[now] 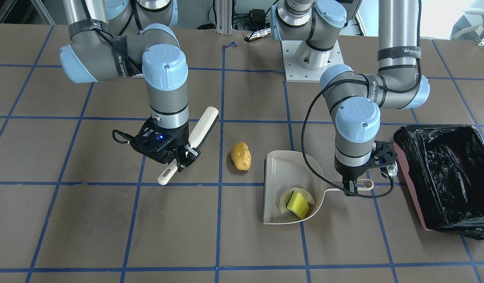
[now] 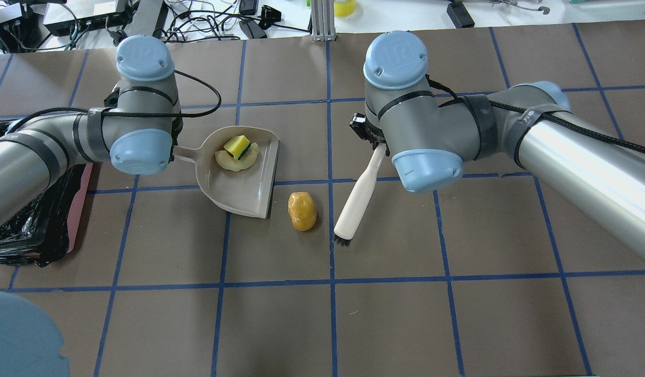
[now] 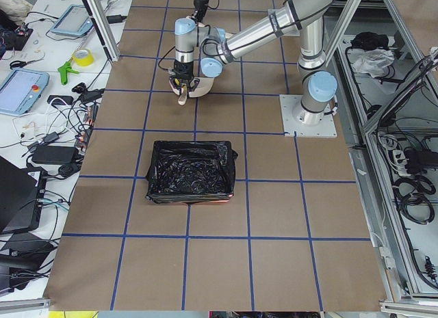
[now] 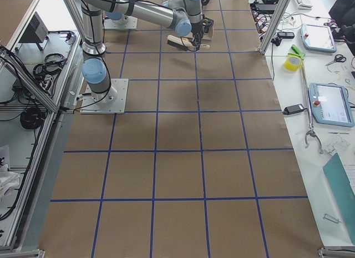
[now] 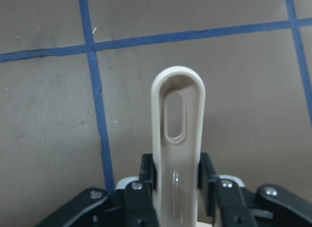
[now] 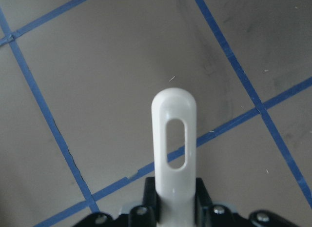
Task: Sweep and dump trash into bin
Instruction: 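Lift the brush and move it behind the yellow lump with the right gripper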
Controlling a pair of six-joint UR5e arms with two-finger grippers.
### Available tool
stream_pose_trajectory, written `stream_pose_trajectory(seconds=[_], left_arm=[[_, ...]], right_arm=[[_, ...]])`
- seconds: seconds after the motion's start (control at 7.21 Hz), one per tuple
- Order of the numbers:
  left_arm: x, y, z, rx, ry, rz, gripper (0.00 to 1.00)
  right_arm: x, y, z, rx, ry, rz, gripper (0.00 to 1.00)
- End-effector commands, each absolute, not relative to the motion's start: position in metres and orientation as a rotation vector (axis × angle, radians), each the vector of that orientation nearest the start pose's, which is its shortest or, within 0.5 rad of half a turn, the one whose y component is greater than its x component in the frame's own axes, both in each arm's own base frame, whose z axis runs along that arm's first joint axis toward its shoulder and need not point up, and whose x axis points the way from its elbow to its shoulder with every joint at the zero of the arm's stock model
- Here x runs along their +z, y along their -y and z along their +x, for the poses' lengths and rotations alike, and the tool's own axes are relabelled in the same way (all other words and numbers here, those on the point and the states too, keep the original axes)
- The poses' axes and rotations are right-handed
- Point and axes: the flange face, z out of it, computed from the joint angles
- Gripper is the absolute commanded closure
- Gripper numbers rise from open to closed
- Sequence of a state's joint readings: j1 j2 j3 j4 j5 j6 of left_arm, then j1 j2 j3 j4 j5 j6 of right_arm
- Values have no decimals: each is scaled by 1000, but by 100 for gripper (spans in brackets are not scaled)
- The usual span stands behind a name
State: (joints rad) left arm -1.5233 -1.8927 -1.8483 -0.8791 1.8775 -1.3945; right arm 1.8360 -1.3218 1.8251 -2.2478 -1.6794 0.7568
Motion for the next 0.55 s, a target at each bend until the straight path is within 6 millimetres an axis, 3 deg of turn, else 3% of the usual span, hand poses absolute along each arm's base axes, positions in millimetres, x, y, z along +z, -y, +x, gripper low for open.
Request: stream_pose_trajectory(seconds=[0.0,0.42], left_arm=[[265,536,-78,-382,-2178,-1960,100],[261,505,-83,-377,-2175,-1965,100]], right_arm=[[294,485,266,-323,-3015,832,84],[281,481,272,-326,-3011,911,84]])
